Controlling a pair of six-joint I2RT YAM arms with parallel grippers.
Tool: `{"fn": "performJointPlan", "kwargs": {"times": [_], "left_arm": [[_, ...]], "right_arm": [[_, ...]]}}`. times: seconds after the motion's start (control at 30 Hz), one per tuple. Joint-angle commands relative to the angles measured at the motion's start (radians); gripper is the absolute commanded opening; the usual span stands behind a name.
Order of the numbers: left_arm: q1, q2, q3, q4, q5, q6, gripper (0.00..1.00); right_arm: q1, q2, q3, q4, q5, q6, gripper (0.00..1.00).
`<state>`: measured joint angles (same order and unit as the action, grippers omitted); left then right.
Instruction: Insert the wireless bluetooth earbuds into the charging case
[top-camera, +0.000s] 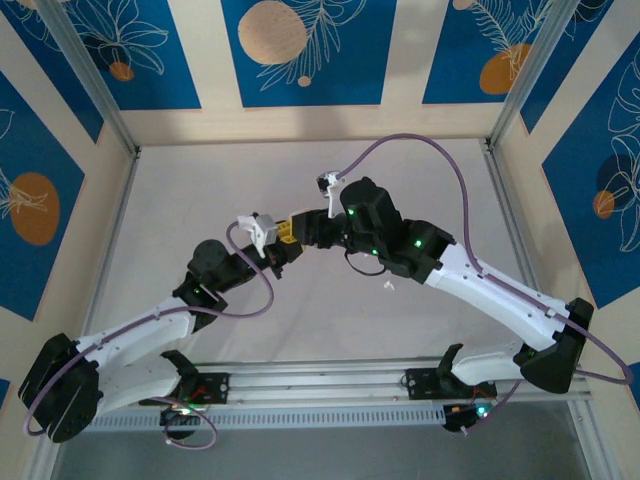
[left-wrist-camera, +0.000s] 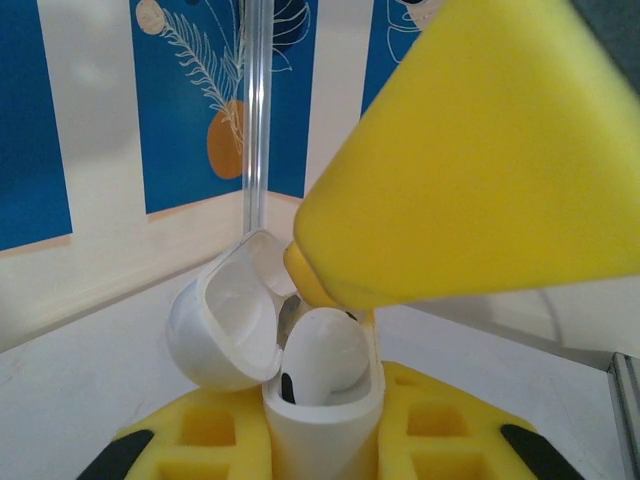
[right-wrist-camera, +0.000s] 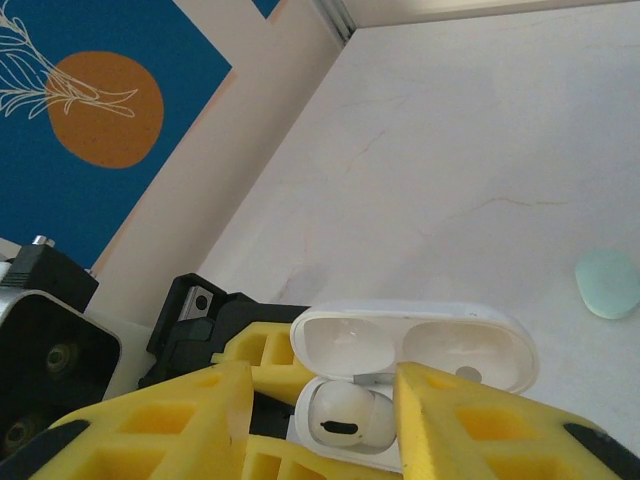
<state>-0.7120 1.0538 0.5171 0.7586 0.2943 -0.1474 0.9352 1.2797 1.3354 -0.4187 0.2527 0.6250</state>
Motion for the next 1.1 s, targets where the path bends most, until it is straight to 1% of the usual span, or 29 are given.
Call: {"fn": "performJointPlan", "kwargs": {"times": [0.0, 0.17, 0.27, 0.37, 0.47, 0.57, 0.63, 0.67, 0.73, 0.8, 0.9, 0.97, 1.07], "left_arm": [[-0.009, -0.026, 0.044, 0.056, 0.037, -0.003, 0.17], [-0.010, -0.029, 0.039, 0.054, 0.028, 0.000, 0.17], [-0.010, -0.038, 0.033, 0.041, 0.020, 0.009, 0.17], [-0.010, -0.054, 0.030, 0.007, 0.017, 0.024, 0.17], [-0.009, -0.074, 0.025, -0.024, 0.013, 0.034, 0.17], [-0.010, -0.093, 0.015, -0.033, 0.005, 0.036, 0.17], [-0.009, -0.109, 0.014, -0.050, -0.001, 0.038, 0.17], [-0.009, -0.120, 0.015, -0.061, -0.004, 0.037, 0.17], [-0.009, -0.138, 0.014, -0.081, -0.013, 0.038, 0.17], [-0.010, -0.159, 0.012, -0.101, -0.015, 0.038, 0.17], [-0.010, -0.186, 0.013, -0.133, -0.017, 0.034, 0.17], [-0.009, -0.202, 0.015, -0.151, -0.021, 0.034, 0.17], [-0.010, -0.220, 0.015, -0.164, -0.029, 0.033, 0.17]], "right_arm": [[0.003, 0.000, 0.035, -0.041, 0.019, -0.013, 0.41], [0.004, -0.010, 0.058, -0.046, -0.028, -0.021, 0.42], [0.002, -0.045, 0.076, -0.045, -0.055, -0.047, 0.46], [-0.004, -0.108, 0.070, -0.044, -0.025, -0.079, 0.47], [-0.043, -0.166, 0.061, -0.094, 0.026, -0.099, 0.47], [-0.127, -0.216, 0.023, -0.164, 0.043, -0.100, 0.47], [-0.209, -0.241, -0.008, -0.230, 0.042, -0.077, 0.47], [-0.269, -0.251, -0.039, -0.263, 0.031, -0.071, 0.47], [-0.395, -0.247, -0.092, -0.335, -0.035, -0.062, 0.47], [-0.540, -0.220, -0.171, -0.384, -0.160, -0.060, 0.47], [-0.683, -0.138, -0.271, -0.426, -0.303, -0.067, 0.47], [-0.721, -0.076, -0.314, -0.442, -0.331, -0.072, 0.48], [-0.721, 0.000, -0.376, -0.408, -0.341, -0.088, 0.52]]}}
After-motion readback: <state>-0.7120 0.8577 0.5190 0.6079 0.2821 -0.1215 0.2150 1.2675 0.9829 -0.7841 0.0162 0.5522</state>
